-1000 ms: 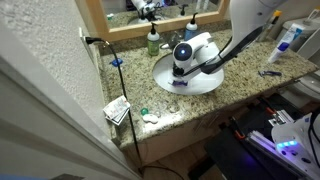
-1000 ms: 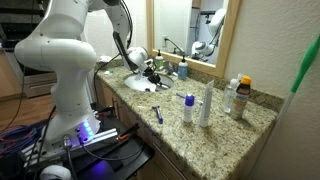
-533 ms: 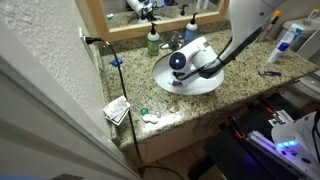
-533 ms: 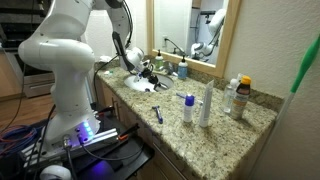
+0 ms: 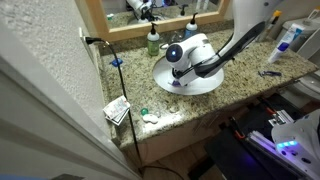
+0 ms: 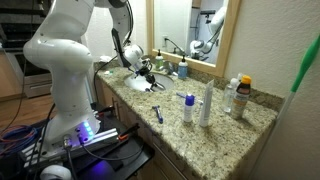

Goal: Remove the silver cup out of the sink

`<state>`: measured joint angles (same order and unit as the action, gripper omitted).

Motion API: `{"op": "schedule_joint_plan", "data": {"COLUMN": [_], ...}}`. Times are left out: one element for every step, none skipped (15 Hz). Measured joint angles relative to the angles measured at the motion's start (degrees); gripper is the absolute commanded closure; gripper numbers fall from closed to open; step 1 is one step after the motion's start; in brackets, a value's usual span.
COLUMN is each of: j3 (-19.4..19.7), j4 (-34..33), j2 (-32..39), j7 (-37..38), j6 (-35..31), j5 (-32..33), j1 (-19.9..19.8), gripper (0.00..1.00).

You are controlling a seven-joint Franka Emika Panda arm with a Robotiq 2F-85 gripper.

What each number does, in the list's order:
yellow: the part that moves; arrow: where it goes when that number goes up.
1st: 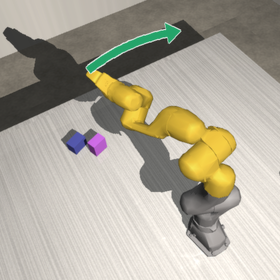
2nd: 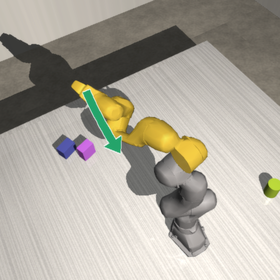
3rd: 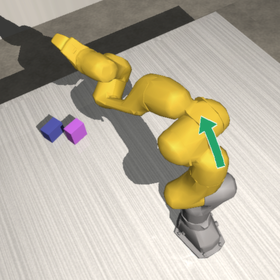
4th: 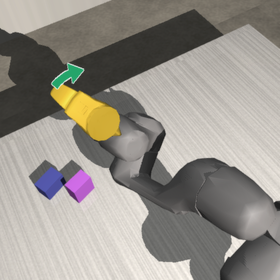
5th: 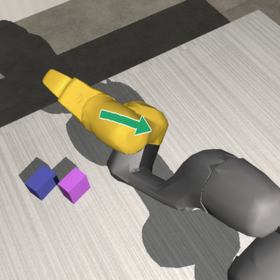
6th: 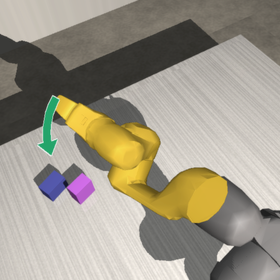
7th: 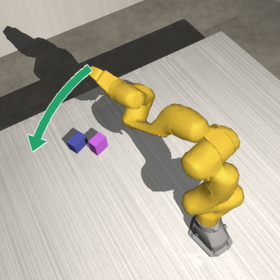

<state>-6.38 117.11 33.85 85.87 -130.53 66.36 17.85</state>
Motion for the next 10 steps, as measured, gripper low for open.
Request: {"op": "schedule_joint_plan", "data": {"j3": [-0.68, -1.31, -1.80, -2.11, -2.39, -3.15, -4.60, -6.43, -8.60, -10.94], "j4": [0.77, 2.65, 4.96, 7.67, 10.42, 13.12, 15.93, 18.72, 21.54, 24.23], "j2": [-1.20, -3.52, -6.23, -9.28, -12.38, -15.35, -18.26, -21.00, -23.63, -26.06], "j7": [-2.33, -5.89, -9.59, -13.71, -18.37, -23.02, -27.61, -32.26, -37.02, -41.64], "j6": [-0.89, -2.97, -5.21, -7.68, -10.06, -11.97, -13.52, -14.96, -16.62, -18.68], "j5": [-1.94, -4.80, -7.75, -11.07, -15.12, -19.34, -23.81, -28.63, -33.87, -39.18], "j1": [-1.25, -2.97, -4.75, -6.68, -8.59, -10.68, -13.36, -16.30, -19.39, -22.81], "gripper": [0.98, 0.98, 0.98, 0.98, 0.98, 0.98, 0.98, 0.98, 0.98, 0.98]}}
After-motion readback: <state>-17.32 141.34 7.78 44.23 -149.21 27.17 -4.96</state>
